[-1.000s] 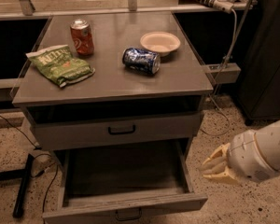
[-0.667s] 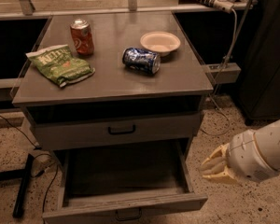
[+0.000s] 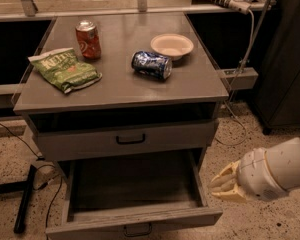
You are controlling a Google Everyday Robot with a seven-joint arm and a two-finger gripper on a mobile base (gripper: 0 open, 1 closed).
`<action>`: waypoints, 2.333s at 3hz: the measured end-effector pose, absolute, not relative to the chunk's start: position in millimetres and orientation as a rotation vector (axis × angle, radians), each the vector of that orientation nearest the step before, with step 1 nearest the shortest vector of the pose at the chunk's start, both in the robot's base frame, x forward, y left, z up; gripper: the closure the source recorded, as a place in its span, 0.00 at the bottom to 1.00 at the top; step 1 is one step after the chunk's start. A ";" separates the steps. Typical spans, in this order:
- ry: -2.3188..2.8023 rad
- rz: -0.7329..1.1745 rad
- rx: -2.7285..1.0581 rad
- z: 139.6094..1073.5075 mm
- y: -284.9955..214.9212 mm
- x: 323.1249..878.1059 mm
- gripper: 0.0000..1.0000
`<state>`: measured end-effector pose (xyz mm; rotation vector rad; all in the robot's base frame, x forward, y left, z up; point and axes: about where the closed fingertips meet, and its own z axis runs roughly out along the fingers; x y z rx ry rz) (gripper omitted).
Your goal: Close middle drawer
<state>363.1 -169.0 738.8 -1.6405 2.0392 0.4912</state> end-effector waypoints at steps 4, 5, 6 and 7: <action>1.993 0.534 -1.440 581.0 -169.7 389.1 1.00; 2.029 0.570 -1.417 548.3 -165.8 383.6 1.00; 2.060 0.594 -1.410 499.1 -160.0 376.6 1.00; 2.063 0.609 -1.429 455.3 -153.5 369.0 1.00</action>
Offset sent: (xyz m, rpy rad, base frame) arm 0.0330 -0.0066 -0.1761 0.1421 -0.0752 -0.1489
